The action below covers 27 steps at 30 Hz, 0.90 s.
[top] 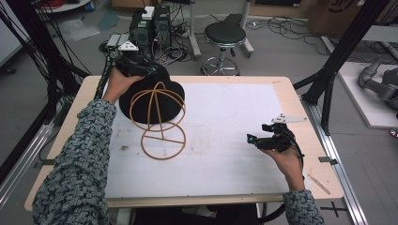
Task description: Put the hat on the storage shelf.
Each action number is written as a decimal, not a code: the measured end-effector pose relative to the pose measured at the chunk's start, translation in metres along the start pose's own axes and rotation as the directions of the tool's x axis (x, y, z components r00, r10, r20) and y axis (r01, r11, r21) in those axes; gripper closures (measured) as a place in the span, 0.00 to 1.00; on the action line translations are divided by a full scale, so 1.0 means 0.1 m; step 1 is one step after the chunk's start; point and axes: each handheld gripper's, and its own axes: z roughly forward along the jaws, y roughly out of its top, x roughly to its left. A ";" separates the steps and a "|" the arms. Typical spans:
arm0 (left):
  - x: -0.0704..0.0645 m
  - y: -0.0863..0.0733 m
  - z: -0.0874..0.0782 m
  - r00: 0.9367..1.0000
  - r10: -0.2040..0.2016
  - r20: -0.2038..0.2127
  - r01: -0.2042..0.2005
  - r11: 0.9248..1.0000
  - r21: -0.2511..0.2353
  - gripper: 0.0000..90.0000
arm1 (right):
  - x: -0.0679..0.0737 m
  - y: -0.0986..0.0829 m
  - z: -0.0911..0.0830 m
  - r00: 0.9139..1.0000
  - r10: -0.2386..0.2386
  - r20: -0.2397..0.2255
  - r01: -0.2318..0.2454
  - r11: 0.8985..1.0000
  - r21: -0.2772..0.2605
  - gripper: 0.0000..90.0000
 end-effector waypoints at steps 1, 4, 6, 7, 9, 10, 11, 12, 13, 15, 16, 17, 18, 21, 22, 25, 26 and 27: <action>0.00 -0.01 0.02 1.000 -0.001 0.001 0.001 1.000 0.012 0.18 | 0.01 0.01 0.00 1.000 -0.001 -0.003 0.001 1.000 0.001 0.14; -0.01 -0.02 0.03 1.000 -0.008 0.000 0.008 1.000 0.014 0.18 | 0.02 0.01 0.00 1.000 -0.001 -0.008 0.001 1.000 0.000 0.14; -0.01 -0.03 0.05 1.000 -0.006 -0.006 0.006 1.000 0.022 0.19 | 0.03 0.02 0.00 1.000 -0.001 -0.009 0.001 1.000 -0.001 0.14; -0.01 -0.03 0.06 1.000 -0.007 -0.002 0.007 1.000 0.023 0.20 | 0.02 0.02 0.00 1.000 -0.005 -0.007 0.005 1.000 -0.004 0.14; 0.00 -0.04 0.06 1.000 -0.010 -0.003 0.010 1.000 0.030 0.22 | 0.02 0.02 -0.01 1.000 -0.006 -0.009 0.006 1.000 -0.004 0.14; 0.00 -0.05 0.06 1.000 -0.007 -0.004 0.008 0.999 0.037 0.22 | 0.02 0.02 -0.01 1.000 -0.006 -0.009 0.006 1.000 -0.004 0.14; 0.00 -0.05 0.06 1.000 -0.009 -0.002 0.009 0.999 0.036 0.24 | 0.02 0.02 -0.01 1.000 -0.003 -0.009 0.003 1.000 -0.005 0.14; 0.00 -0.05 0.07 1.000 -0.007 -0.002 0.007 0.999 0.039 0.24 | 0.02 0.02 -0.01 1.000 -0.003 -0.009 0.003 1.000 -0.005 0.14; 0.00 -0.06 0.07 1.000 -0.007 -0.002 0.007 0.999 0.038 0.25 | 0.02 0.02 -0.01 1.000 0.003 -0.010 -0.003 1.000 -0.003 0.14; 0.01 -0.06 0.06 1.000 0.006 0.003 -0.006 0.999 0.046 0.27 | 0.02 0.02 -0.01 1.000 0.001 -0.009 -0.001 1.000 -0.003 0.14; 0.00 -0.06 0.06 1.000 0.006 0.003 -0.006 0.999 0.048 0.28 | 0.02 0.02 -0.01 1.000 0.002 -0.010 -0.002 1.000 -0.004 0.14; 0.01 -0.06 0.06 1.000 0.005 0.006 -0.005 0.999 0.050 0.31 | 0.01 0.02 -0.01 1.000 -0.003 -0.009 0.003 1.000 -0.007 0.14; 0.01 -0.06 0.06 1.000 0.006 0.012 -0.006 0.999 0.051 0.37 | 0.01 0.02 -0.02 1.000 0.004 -0.011 -0.004 1.000 -0.008 0.14; 0.01 -0.07 0.05 1.000 0.006 0.016 -0.007 0.998 0.061 0.41 | 0.01 0.02 -0.03 1.000 0.005 -0.009 -0.005 1.000 -0.005 0.14; 0.01 -0.07 0.05 1.000 0.004 0.018 -0.006 0.998 0.064 0.44 | 0.01 0.02 -0.03 1.000 0.001 -0.009 -0.001 1.000 -0.008 0.14; 0.00 -0.09 0.05 1.000 0.014 0.014 -0.015 0.997 0.072 0.52 | 0.01 0.03 -0.03 1.000 0.001 -0.010 -0.001 1.000 -0.010 0.14; 0.00 -0.09 0.05 1.000 0.013 0.012 -0.014 0.997 0.074 0.54 | 0.01 0.03 -0.03 1.000 0.003 -0.007 -0.003 1.000 -0.011 0.14; 0.00 -0.10 0.05 1.000 0.015 0.011 -0.016 0.997 0.075 0.55 | 0.01 0.03 -0.03 1.000 0.003 -0.007 -0.003 1.000 -0.010 0.14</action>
